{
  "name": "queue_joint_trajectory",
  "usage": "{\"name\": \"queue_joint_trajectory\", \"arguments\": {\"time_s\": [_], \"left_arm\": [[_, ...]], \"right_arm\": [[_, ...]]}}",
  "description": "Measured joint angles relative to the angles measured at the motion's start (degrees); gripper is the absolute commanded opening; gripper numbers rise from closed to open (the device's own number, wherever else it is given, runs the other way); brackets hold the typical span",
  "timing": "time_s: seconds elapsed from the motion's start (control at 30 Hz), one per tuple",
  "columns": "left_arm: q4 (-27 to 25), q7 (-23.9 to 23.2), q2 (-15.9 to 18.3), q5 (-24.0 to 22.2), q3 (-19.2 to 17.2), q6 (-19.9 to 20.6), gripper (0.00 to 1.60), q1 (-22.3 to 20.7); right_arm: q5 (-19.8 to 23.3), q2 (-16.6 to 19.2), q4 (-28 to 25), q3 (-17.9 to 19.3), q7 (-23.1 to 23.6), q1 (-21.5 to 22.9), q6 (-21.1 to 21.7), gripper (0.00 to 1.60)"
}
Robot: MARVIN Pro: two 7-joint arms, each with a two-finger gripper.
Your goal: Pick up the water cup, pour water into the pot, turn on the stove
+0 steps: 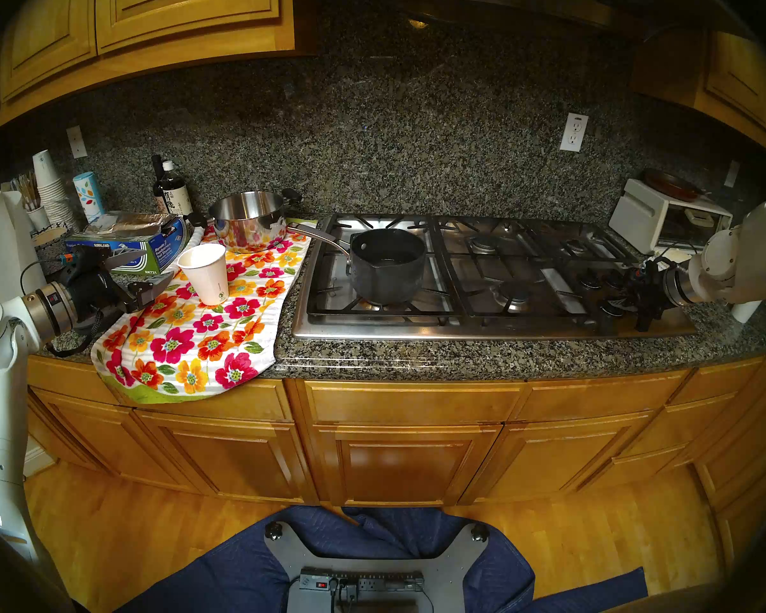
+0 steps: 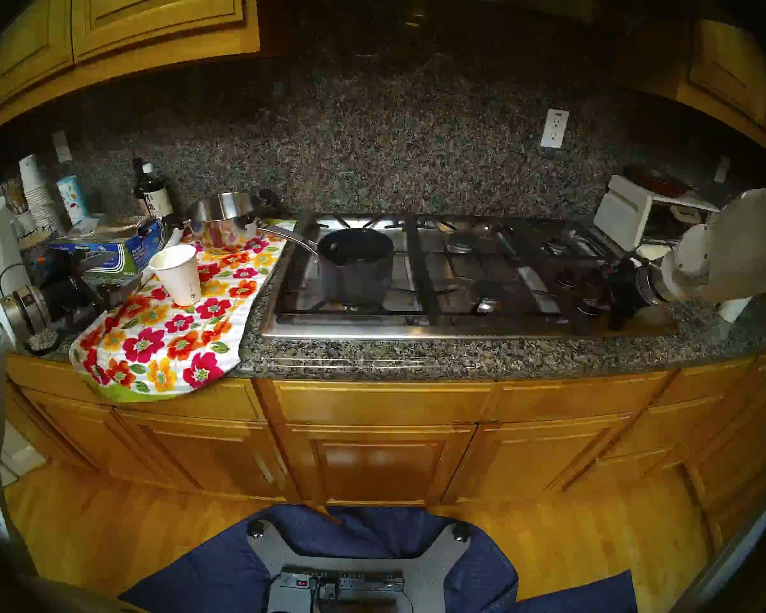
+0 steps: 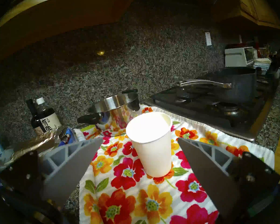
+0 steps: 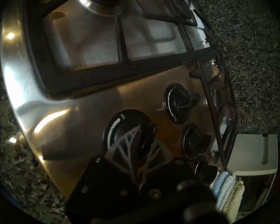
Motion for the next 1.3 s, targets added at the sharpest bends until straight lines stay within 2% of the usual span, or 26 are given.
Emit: {"name": "queue_joint_trajectory", "arguments": {"time_s": [0.9,1.3], "left_arm": [[0.00,-0.01,0.00,-0.01,-0.01,0.00,1.60,0.00],[0.00,-0.01,0.00,-0.01,-0.01,0.00,1.60,0.00]], "right_arm": [[-9.18,-3.80,-3.78,-4.24,-11.98,-0.38,-3.06,0.00],[-14.82,-5.68,-5.78,-6.26,-18.86,-0.68,-3.40,0.00]]}}
